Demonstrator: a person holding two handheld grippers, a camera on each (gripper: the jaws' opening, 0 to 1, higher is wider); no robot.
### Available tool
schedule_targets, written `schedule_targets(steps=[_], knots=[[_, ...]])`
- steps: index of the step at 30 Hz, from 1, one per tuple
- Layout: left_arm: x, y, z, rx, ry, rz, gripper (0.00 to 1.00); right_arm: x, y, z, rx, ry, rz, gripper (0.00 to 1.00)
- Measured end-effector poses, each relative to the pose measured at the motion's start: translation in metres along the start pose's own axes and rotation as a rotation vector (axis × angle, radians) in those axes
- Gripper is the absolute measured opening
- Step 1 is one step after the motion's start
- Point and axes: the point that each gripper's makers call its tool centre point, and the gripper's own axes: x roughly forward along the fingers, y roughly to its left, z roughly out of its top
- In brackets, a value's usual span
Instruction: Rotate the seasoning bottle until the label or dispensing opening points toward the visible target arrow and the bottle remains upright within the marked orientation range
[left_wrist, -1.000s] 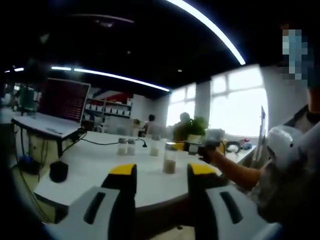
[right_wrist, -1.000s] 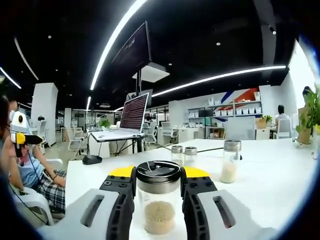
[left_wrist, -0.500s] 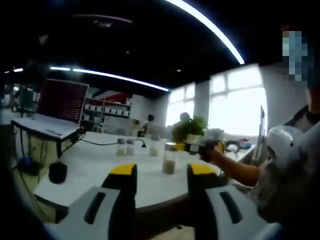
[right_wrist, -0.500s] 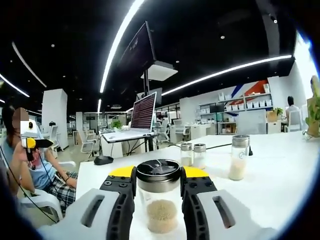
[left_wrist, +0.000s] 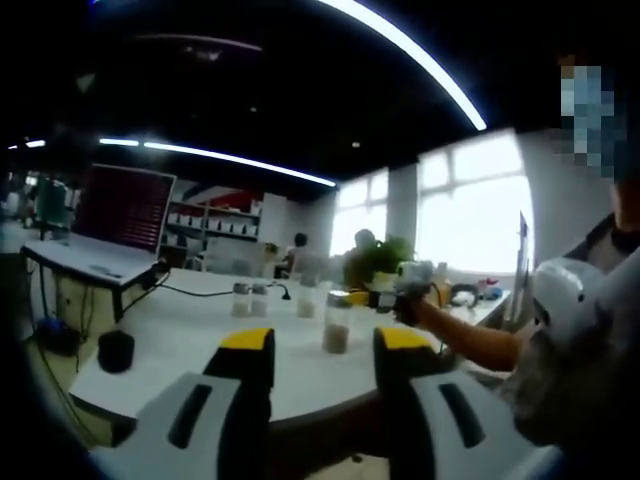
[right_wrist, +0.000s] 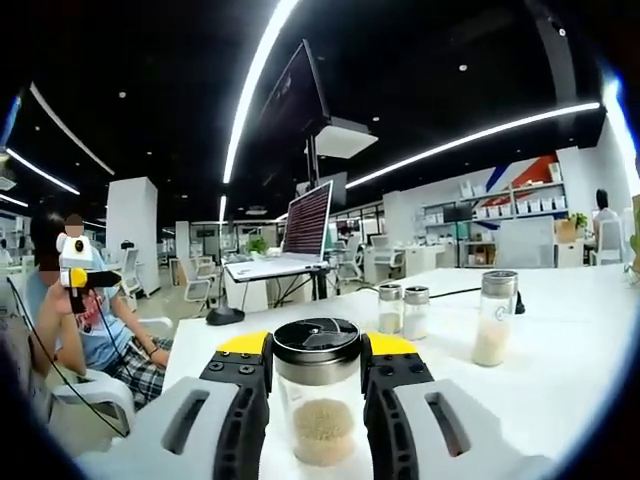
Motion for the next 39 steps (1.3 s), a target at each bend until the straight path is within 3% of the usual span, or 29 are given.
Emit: schedule_targets(steps=[6,21,27,30,36,39], knots=[[-0.001,-0.001,-0.001,0.005,0.003,-0.003,0.42,0.003,-0.004,-0.001,0.002,0.015,0.107,0.34],[0.001,-0.003,-0.006,0.005,0.010,-0.016,0.42,0.003,0.008,-0.002,0.000,0.030,0.250,0.34],[0.002,-0.001,-0.008,-0.007,0.012,-0.012,0.42,0.003,0.011,-0.002,-0.002,0.027,0.258,0.36],[0.002,-0.001,-0.007,-0.005,0.011,-0.013,0.42,0.003,0.019,0.006,0.056,-0.020,0.252,0.42],[0.001,0.000,-0.008,-0.007,0.015,-0.008,0.42,0.006,0.022,0.016,0.164,-0.107,0.187,0.47],[0.000,-0.002,-0.007,-0.014,0.013,-0.024,0.42,0.008,0.012,0.019,0.218,-0.144,0.096,0.47]])
